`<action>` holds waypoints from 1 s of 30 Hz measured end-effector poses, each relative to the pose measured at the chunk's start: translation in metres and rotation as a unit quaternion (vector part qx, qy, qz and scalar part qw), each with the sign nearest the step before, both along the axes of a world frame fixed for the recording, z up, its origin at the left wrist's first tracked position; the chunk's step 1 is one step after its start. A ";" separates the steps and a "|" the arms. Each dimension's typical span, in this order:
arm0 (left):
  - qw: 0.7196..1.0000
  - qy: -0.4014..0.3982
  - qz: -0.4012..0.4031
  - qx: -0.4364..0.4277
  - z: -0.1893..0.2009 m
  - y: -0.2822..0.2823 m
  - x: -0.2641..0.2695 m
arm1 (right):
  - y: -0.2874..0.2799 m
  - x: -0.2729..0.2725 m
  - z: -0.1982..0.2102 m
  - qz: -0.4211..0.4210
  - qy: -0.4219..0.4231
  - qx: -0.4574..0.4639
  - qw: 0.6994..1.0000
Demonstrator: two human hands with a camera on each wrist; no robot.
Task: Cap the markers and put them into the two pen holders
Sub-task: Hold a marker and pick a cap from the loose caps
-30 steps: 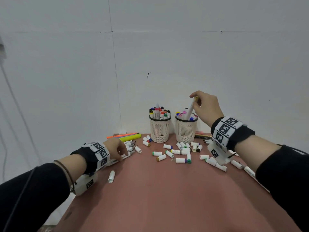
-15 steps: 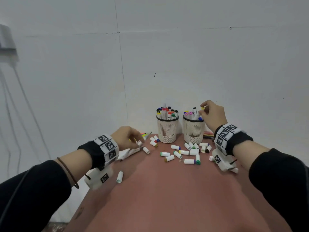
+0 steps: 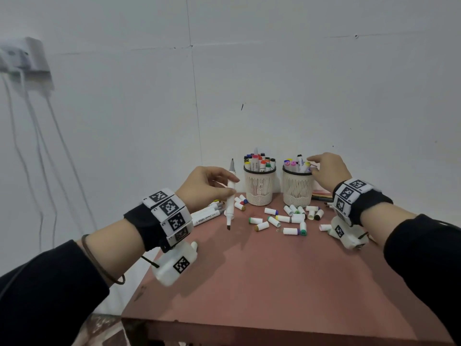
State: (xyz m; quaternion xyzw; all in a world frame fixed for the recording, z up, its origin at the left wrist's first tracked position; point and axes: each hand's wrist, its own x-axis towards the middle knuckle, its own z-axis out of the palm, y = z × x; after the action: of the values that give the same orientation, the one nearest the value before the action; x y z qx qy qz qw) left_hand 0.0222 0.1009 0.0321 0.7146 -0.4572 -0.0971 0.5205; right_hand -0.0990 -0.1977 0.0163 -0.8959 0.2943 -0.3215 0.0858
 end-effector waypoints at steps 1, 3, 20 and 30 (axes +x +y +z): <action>1.000 0.013 0.010 -0.006 -0.001 0.001 -0.004 | 0.003 -0.002 0.001 0.006 0.002 -0.005 1.000; 0.998 0.049 0.019 -0.028 -0.003 0.004 -0.014 | 0.010 -0.006 0.000 0.024 0.025 -0.010 0.999; 0.882 0.465 0.009 -0.080 -0.085 0.022 -0.088 | 0.062 -0.020 -0.027 0.187 0.478 -0.016 0.858; 0.829 0.543 -0.004 -0.132 -0.117 0.005 -0.091 | 0.062 -0.009 -0.022 0.152 0.439 -0.075 0.882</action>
State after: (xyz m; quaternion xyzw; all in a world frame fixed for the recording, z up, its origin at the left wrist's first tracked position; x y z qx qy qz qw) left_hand -0.0689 0.1058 -0.0853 0.4697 -0.1121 -0.4104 0.7735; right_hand -0.1084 -0.1358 -0.0060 -0.9828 0.1368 0.1012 -0.0719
